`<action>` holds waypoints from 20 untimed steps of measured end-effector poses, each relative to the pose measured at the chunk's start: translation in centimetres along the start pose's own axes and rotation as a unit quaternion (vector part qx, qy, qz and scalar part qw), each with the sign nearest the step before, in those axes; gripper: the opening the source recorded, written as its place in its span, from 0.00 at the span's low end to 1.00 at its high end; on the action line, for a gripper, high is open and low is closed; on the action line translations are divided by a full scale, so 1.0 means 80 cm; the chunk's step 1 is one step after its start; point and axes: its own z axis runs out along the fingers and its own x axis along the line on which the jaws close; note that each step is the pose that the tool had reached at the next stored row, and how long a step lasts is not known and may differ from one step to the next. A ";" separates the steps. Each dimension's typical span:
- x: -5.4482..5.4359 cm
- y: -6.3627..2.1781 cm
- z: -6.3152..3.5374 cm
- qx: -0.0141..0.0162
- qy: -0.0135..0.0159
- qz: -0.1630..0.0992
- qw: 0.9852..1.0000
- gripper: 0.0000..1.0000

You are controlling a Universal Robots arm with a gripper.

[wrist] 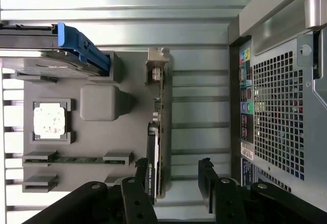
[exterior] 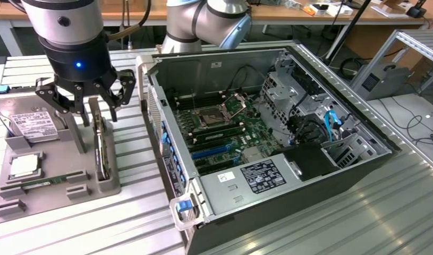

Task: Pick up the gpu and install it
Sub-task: 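Pick up the gpu and move the gpu toward the slot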

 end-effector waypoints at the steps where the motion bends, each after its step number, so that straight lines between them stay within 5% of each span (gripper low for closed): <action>1: 0.000 0.000 0.000 0.000 0.000 0.000 1.000 0.51; 20: 0.002 -0.001 0.013 0.000 0.000 0.000 1.000 0.51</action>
